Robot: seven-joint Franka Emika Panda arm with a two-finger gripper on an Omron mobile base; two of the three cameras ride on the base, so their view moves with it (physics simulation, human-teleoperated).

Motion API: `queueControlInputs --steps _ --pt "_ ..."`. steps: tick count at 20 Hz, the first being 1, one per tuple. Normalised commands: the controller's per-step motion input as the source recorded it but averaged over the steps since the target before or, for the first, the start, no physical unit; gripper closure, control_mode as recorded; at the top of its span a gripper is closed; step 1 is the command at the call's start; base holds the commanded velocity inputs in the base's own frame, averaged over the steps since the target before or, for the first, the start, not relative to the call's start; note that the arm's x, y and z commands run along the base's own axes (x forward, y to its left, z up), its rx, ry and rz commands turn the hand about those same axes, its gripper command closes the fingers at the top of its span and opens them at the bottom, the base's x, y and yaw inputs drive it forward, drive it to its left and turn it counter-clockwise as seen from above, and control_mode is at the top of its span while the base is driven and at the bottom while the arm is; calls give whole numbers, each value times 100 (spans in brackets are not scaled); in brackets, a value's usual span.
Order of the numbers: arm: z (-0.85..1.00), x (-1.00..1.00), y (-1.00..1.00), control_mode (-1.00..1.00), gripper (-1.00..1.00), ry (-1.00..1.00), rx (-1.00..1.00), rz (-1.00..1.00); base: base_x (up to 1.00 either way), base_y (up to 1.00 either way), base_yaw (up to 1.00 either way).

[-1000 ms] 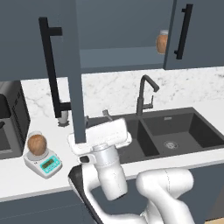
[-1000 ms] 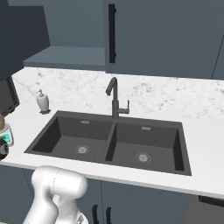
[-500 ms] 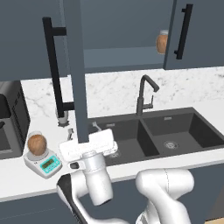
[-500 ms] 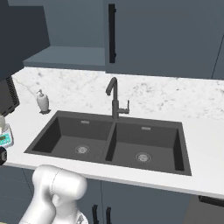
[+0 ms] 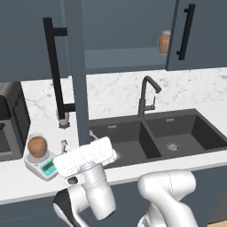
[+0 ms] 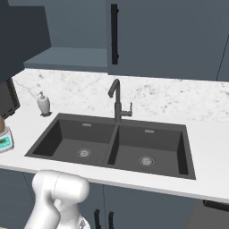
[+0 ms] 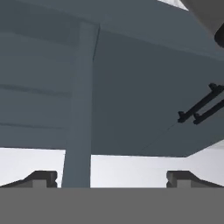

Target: Pick the honey bottle and place it on the digital scale for weighing, and close the cabinet.

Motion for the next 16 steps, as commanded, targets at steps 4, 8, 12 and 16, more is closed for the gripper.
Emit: queueControlInputs --steps 4,8,12,16 --pt "8 -100 100 -100 -100 -37 11 -14 0 0 0" --pt "4 -100 99 -100 -100 -28 11 -14 0 0 0" --pt "0 -92 97 -100 -100 -19 13 -14 0 0 0" --pt "55 -80 29 -100 -100 -23 39 -19 0 0 0"
